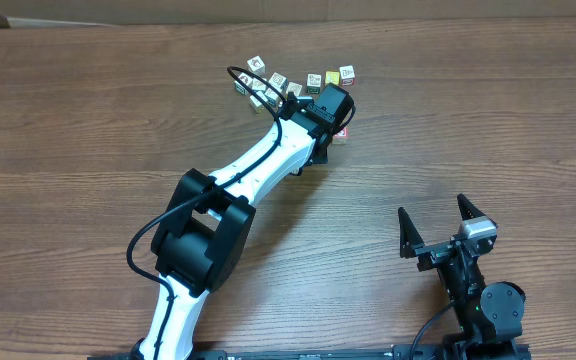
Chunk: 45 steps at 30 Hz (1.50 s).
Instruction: Form a horizontal line
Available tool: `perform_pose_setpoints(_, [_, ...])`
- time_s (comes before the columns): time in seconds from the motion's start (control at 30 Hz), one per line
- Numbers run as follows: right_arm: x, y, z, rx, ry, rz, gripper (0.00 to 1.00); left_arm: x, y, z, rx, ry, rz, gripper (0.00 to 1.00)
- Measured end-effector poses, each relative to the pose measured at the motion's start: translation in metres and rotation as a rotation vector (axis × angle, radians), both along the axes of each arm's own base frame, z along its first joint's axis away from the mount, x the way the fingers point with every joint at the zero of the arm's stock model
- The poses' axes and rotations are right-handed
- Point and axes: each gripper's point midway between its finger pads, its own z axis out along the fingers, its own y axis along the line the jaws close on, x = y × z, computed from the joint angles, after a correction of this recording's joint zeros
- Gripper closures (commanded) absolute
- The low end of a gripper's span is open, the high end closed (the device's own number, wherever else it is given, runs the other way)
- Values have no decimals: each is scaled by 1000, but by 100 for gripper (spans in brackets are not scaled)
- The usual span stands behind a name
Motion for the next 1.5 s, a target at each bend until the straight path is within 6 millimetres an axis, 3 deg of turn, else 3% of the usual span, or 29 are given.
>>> perform_pose_setpoints(1.2, [0,0,0,0,0,0,0,2,-5,0,-24,-7,-3,96])
perform_pose_setpoints(1.5, [0,0,0,0,0,0,0,12,10,2,-12,-25,31,96])
